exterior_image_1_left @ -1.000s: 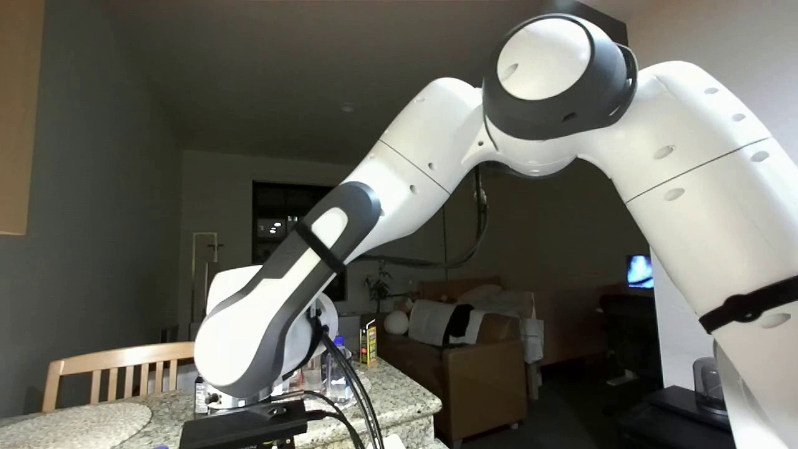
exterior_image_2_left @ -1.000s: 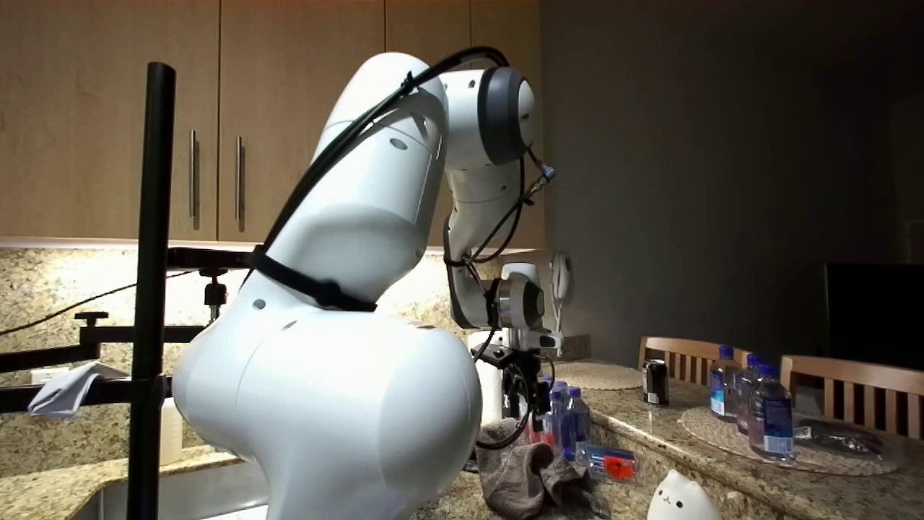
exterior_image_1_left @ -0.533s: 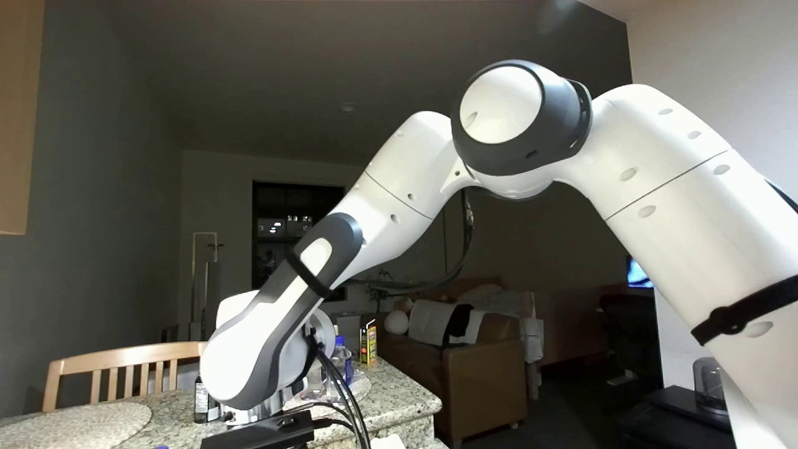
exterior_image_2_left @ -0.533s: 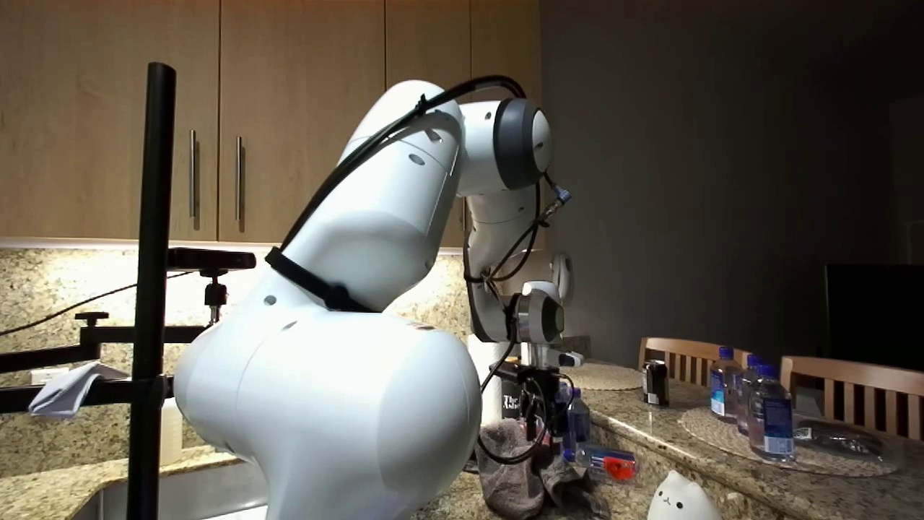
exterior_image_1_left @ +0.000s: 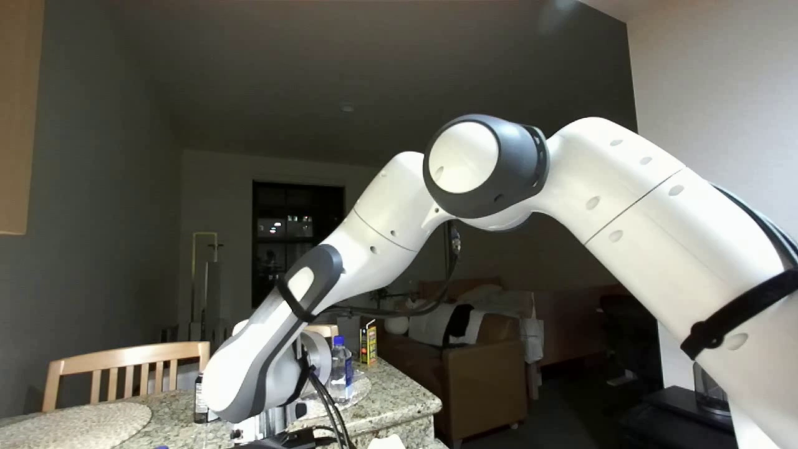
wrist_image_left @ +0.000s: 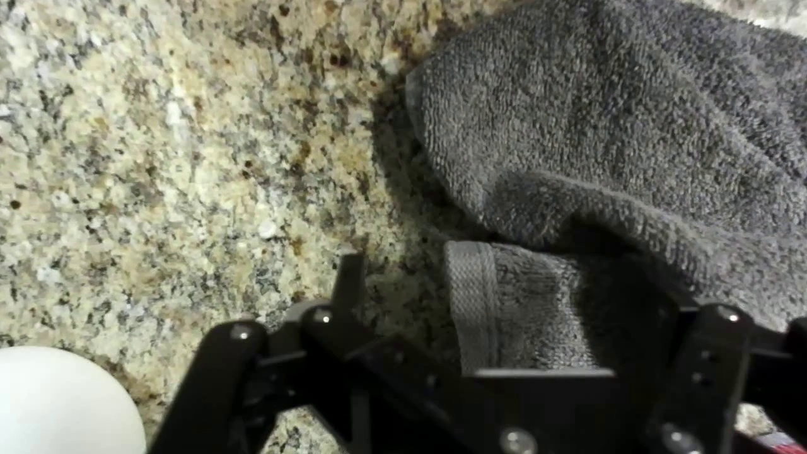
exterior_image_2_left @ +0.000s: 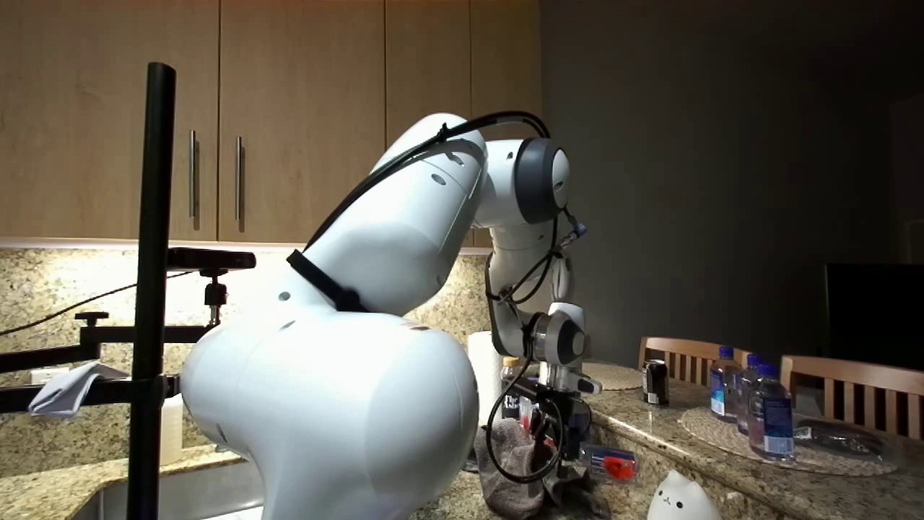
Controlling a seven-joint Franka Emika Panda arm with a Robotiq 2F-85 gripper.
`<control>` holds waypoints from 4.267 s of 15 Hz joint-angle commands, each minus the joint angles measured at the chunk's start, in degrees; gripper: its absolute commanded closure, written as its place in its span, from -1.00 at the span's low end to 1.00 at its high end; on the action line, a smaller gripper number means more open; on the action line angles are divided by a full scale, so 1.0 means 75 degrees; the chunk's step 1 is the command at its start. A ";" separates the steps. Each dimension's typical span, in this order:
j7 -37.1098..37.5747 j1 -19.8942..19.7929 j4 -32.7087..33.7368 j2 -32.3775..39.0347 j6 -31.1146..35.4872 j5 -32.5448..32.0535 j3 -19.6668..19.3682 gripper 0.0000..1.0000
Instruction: Put the towel on top of the teddy bear
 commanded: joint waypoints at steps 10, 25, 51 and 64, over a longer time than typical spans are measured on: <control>-0.1537 -0.0422 0.1507 0.1167 -0.0905 0.1735 0.0277 -1.00; -0.2014 -0.0473 0.2224 0.1775 -0.1211 0.1569 0.0077 -1.00; -0.3132 -0.0294 0.3856 0.2762 -0.2006 0.1574 0.0630 0.69; -0.2588 0.0036 0.4444 0.1917 -0.3822 0.1210 0.0312 0.80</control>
